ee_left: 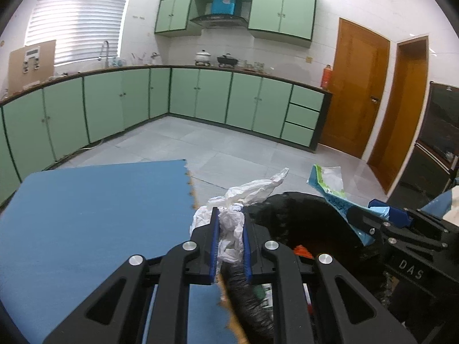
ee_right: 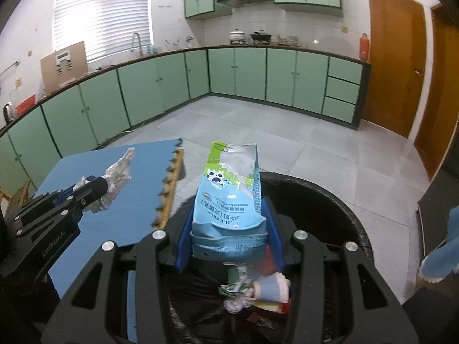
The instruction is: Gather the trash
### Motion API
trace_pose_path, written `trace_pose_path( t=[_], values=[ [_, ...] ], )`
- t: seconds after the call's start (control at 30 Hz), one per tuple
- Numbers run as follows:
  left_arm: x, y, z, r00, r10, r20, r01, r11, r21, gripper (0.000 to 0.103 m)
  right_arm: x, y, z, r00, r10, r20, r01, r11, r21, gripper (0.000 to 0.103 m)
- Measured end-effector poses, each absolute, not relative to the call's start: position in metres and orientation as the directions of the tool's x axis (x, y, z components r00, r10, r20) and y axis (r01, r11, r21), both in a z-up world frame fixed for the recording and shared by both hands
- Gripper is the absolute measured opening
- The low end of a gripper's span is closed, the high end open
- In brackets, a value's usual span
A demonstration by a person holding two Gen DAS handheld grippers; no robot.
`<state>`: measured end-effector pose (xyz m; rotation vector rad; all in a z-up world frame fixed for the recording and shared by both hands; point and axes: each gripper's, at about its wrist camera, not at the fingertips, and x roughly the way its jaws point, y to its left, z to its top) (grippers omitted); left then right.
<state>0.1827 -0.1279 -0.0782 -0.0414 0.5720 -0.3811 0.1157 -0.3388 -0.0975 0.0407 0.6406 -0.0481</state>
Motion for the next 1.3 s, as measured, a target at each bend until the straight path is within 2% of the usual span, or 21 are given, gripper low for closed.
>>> trace_pose_path(
  t=[0.53,0.57,0.6,0.63,0.67,0.7,0.73,0.8,0.9,1.3],
  values=[
    [0.207,-0.200,-0.114,0.663,-0.490,-0.565,0.465,0.862,-0.202,0.015,0.131,-0.390,-0.134,0.745,-0.123,-0.655,0.155,0.988,-0.009,0.043],
    [0.210,-0.202,-0.117,0.645,-0.505,-0.573,0.475,0.853,-0.216,0.020,0.132,-0.392,-0.138,0.738,-0.135,-0.661,0.163,0.986,-0.019,0.044],
    [0.214,-0.205,-0.121,0.626,-0.515,-0.586,0.482,0.846,-0.229,0.034,0.133,-0.394,-0.140,0.732,-0.143,-0.666,0.170,0.985,-0.025,0.048],
    [0.217,-0.206,-0.123,0.612,-0.521,-0.595,0.484,0.842,-0.239,0.045,0.133,-0.396,-0.143,0.727,-0.150,-0.670,0.176,0.984,-0.029,0.054],
    [0.218,-0.206,-0.125,0.606,-0.531,-0.593,0.486,0.837,-0.253,0.060,0.132,-0.398,-0.148,0.719,-0.157,-0.678,0.183,0.983,-0.034,0.066],
    [0.217,-0.206,-0.126,0.604,-0.537,-0.589,0.486,0.834,-0.261,0.065,0.132,-0.400,-0.149,0.716,-0.166,-0.678,0.191,0.981,-0.038,0.071],
    [0.217,-0.205,-0.127,0.600,-0.542,-0.588,0.488,0.831,-0.268,0.066,0.131,-0.402,-0.152,0.713,-0.179,-0.678,0.203,0.978,-0.044,0.072],
    [0.218,-0.203,-0.128,0.596,-0.544,-0.591,0.487,0.830,-0.273,0.068,0.130,-0.405,-0.157,0.701,-0.194,-0.686,0.222,0.974,-0.048,0.082],
    [0.218,-0.196,-0.127,0.604,-0.536,-0.589,0.477,0.836,-0.271,0.069,0.125,-0.409,-0.161,0.696,-0.202,-0.688,0.243,0.969,-0.039,0.087],
    [0.200,-0.139,-0.105,0.684,-0.456,-0.570,0.398,0.888,-0.233,0.084,0.117,-0.382,-0.146,0.716,-0.111,-0.690,0.180,0.983,0.028,0.095]
  ],
)
